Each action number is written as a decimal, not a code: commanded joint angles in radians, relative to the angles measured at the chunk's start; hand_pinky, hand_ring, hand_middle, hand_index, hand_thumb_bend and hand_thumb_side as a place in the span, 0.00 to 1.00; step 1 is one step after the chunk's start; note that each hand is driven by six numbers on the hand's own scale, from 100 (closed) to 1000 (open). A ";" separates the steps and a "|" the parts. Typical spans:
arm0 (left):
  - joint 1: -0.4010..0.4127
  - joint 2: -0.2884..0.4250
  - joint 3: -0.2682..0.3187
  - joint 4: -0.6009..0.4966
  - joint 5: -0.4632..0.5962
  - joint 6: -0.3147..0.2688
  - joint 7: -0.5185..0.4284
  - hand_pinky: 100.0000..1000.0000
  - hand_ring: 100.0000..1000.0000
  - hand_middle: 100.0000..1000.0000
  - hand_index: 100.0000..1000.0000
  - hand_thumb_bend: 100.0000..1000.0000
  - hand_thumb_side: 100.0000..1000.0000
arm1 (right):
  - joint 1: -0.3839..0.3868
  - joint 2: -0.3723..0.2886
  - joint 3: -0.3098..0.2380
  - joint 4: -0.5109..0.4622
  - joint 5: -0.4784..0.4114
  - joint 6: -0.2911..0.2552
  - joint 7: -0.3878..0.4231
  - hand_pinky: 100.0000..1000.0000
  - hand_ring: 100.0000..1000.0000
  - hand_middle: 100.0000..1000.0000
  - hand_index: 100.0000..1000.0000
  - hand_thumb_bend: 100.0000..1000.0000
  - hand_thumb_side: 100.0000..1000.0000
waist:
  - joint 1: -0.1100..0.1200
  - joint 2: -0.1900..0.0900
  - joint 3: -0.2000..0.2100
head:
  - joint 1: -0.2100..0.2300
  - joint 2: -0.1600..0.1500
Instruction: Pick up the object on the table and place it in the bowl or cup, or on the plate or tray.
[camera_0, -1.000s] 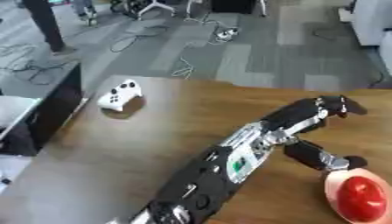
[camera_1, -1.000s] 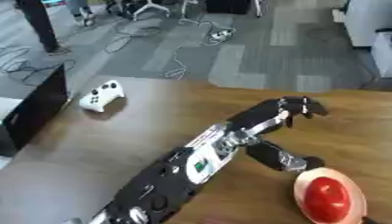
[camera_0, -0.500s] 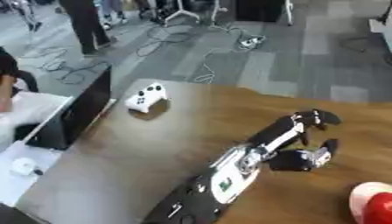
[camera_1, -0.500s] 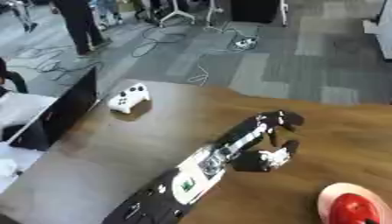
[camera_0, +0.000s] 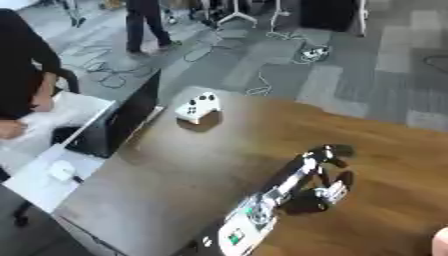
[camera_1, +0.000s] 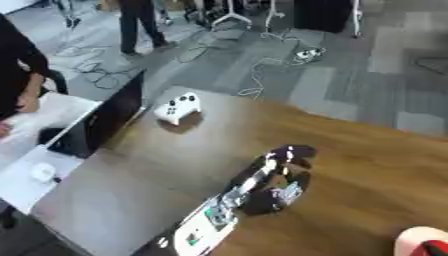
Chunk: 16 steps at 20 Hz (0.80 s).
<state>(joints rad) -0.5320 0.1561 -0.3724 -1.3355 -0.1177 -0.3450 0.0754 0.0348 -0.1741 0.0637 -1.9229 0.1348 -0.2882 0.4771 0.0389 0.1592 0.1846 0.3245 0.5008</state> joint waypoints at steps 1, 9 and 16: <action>0.036 0.016 -0.010 -0.076 0.078 -0.014 -0.011 0.40 0.75 0.84 0.88 0.00 0.78 | 0.005 -0.016 0.003 -0.044 -0.030 0.005 0.001 0.46 0.63 0.59 1.00 0.00 0.61 | -0.008 -0.020 0.010 | -0.009 0.009; 0.215 -0.057 -0.010 -0.148 0.147 -0.090 -0.042 0.41 0.74 0.84 0.86 0.03 0.83 | 0.004 -0.011 0.002 -0.077 -0.085 0.005 -0.003 0.45 0.61 0.59 1.00 0.00 0.54 | -0.037 -0.020 0.053 | 0.005 0.012; 0.267 -0.100 -0.021 -0.167 0.181 -0.102 -0.066 0.41 0.74 0.84 0.86 0.05 0.84 | -0.030 -0.006 -0.003 -0.077 -0.131 0.035 -0.020 0.46 0.62 0.58 1.00 0.00 0.54 | -0.038 -0.017 0.064 | 0.009 0.019</action>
<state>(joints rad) -0.2608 0.0621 -0.3931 -1.4797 0.0524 -0.4431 0.0137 0.0138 -0.1757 0.0632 -1.9819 0.0142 -0.2590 0.4596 0.0004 0.1527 0.2479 0.3262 0.5181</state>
